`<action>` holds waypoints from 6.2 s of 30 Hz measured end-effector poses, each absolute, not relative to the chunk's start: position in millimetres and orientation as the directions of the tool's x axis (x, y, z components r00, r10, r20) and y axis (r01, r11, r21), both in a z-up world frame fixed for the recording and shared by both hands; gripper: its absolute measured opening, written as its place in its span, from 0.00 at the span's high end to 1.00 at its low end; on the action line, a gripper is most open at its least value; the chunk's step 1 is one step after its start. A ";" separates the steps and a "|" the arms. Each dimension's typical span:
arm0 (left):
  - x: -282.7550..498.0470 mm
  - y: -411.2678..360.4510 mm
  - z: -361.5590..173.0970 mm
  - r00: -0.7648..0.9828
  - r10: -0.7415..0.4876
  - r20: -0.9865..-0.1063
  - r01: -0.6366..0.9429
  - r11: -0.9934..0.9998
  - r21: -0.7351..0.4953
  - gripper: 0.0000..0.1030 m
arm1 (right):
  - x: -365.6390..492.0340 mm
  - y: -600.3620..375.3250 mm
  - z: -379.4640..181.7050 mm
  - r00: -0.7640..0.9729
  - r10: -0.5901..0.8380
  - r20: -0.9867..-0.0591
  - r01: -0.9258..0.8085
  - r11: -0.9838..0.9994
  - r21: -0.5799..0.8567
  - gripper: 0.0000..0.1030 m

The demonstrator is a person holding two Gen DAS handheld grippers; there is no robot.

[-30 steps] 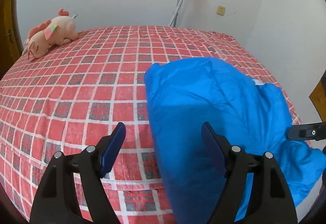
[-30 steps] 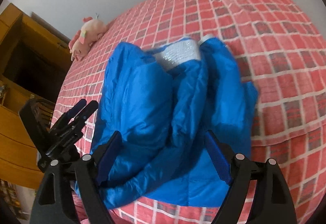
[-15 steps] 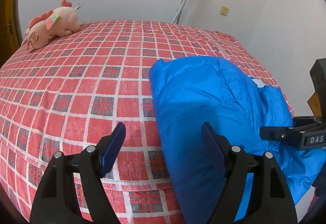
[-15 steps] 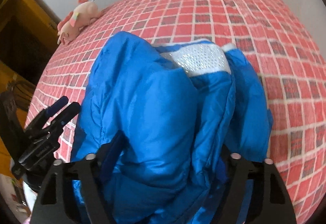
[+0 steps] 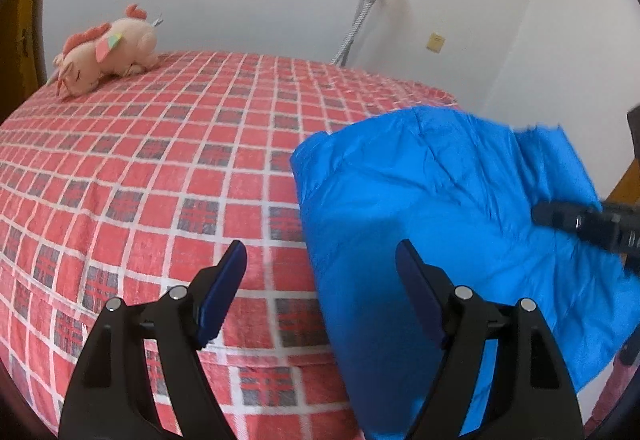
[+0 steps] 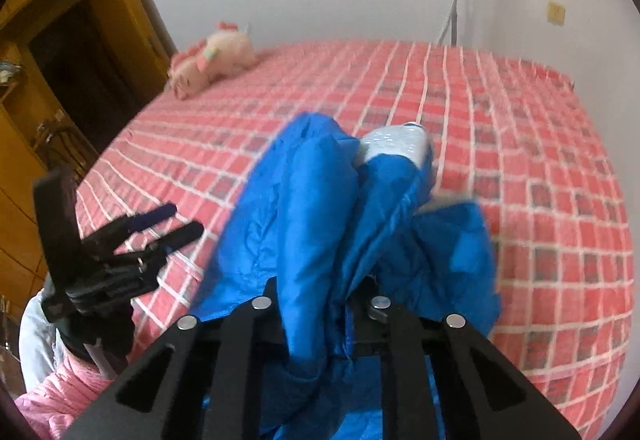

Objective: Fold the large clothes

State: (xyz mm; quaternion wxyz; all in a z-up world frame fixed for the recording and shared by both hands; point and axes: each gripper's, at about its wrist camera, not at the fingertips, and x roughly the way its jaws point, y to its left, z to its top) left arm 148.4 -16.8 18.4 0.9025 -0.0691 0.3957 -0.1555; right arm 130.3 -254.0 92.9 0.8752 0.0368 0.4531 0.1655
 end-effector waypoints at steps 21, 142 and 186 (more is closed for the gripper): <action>124.1 -125.0 -20.7 0.538 -0.391 -0.747 0.427 0.890 -0.158 0.25 | 86.4 -393.0 -17.7 0.535 0.414 -0.737 -0.088 0.894 0.439 0.75; 114.4 -103.7 -2.2 0.532 -0.372 -0.761 0.420 0.896 -0.145 0.18 | 30.5 -375.2 10.0 0.623 0.113 -0.774 0.071 0.977 0.200 0.32; 154.8 -109.4 -44.4 0.287 -0.642 -0.711 0.509 0.731 -0.455 0.20 | 64.6 -386.4 -40.7 0.448 0.569 -0.689 -0.143 0.807 0.573 0.38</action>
